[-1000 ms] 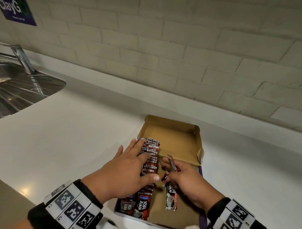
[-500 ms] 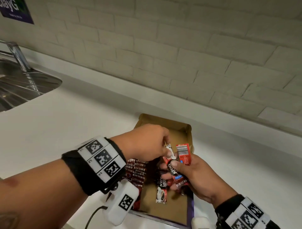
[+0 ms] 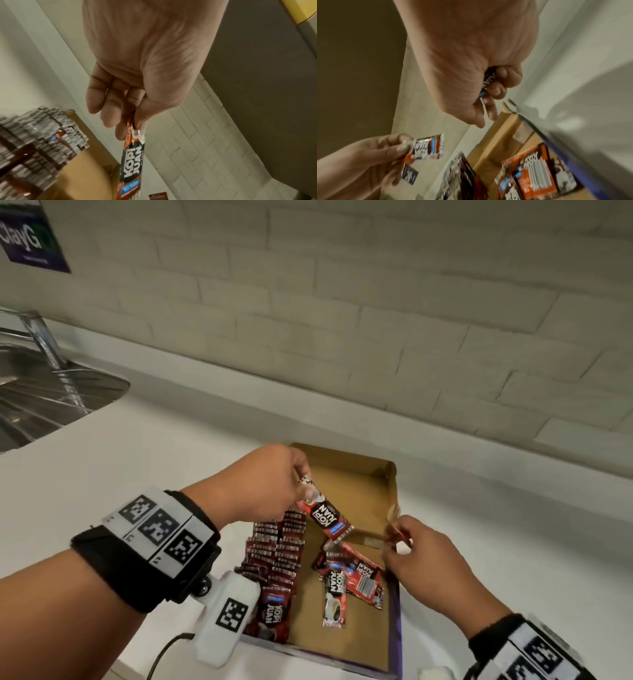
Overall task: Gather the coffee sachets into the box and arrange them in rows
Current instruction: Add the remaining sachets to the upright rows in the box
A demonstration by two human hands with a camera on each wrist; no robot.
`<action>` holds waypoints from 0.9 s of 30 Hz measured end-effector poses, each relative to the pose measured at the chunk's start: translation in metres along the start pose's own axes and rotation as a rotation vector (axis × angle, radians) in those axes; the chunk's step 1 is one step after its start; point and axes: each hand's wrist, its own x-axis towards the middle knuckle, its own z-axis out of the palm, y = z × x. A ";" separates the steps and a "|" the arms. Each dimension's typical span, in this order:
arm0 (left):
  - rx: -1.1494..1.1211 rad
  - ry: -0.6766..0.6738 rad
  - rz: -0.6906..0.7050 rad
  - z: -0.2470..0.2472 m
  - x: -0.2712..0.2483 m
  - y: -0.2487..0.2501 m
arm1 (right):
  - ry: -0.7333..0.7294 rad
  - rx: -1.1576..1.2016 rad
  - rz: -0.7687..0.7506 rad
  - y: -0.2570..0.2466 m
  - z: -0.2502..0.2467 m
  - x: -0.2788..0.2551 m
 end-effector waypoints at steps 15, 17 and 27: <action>-0.185 0.038 -0.096 0.002 0.000 -0.029 | -0.200 -0.581 -0.029 -0.045 0.056 0.029; -0.203 0.050 -0.095 -0.002 0.000 -0.031 | -0.202 -0.619 -0.034 -0.047 0.056 0.028; -0.264 0.091 -0.066 -0.012 -0.001 -0.031 | -0.163 -0.523 -0.002 -0.033 0.061 0.032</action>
